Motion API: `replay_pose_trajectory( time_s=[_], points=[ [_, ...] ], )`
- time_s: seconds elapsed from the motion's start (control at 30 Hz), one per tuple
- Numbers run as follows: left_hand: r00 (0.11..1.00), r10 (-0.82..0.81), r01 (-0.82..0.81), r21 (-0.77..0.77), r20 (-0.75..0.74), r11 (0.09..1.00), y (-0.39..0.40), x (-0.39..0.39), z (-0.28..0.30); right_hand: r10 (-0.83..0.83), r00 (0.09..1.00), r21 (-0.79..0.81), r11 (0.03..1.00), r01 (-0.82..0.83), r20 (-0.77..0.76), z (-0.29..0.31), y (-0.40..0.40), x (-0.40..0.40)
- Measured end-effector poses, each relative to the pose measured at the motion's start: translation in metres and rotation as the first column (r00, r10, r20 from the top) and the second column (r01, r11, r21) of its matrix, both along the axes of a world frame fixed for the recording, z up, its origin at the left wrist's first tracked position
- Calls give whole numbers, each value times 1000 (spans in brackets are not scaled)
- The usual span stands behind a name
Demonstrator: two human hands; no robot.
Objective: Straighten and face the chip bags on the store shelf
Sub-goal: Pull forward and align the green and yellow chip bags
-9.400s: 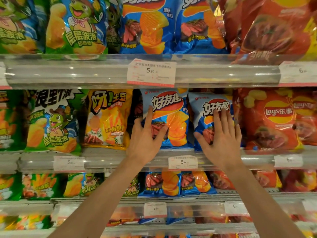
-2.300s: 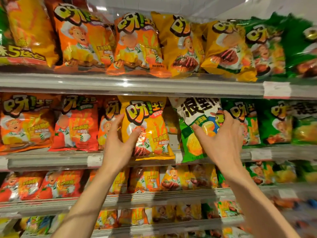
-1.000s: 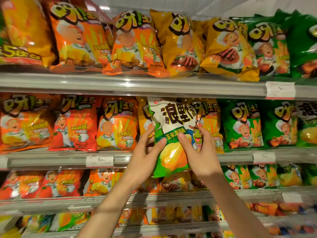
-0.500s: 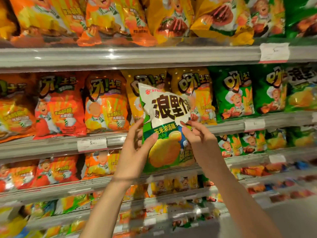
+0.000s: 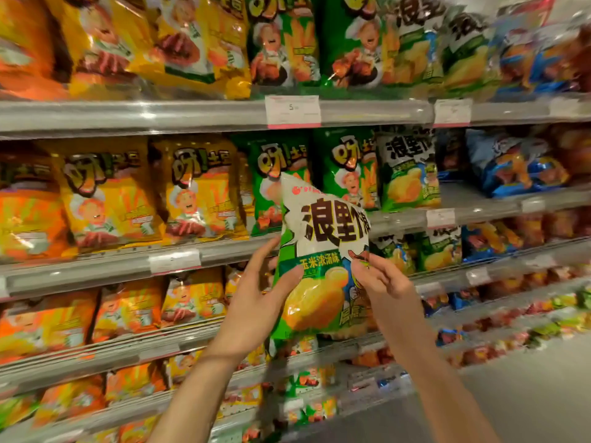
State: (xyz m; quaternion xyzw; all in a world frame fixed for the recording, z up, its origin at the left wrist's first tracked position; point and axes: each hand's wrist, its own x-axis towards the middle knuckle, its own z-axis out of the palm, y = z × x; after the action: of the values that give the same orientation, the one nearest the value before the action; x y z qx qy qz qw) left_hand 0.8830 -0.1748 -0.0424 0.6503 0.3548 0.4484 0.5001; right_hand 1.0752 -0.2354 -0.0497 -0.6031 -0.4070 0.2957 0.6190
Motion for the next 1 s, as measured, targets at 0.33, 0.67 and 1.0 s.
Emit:
replay_pose_trajectory(
  time_s=[0.33, 0.67, 1.0],
  points=[
    [985, -171, 170, -35, -11, 985, -7, 168, -2, -177, 984, -37, 984, 176, -20, -5, -48, 151],
    [943, -312, 325, -127, 116, 937, 41, 302, 3, -278, 960, -42, 959, 279, 28, 10, -16, 275],
    [969, -245, 246, 3, -27, 969, 85, 386, 29, -197, 977, 28, 980, 196, 84, 33, 47, 374]
  ],
)
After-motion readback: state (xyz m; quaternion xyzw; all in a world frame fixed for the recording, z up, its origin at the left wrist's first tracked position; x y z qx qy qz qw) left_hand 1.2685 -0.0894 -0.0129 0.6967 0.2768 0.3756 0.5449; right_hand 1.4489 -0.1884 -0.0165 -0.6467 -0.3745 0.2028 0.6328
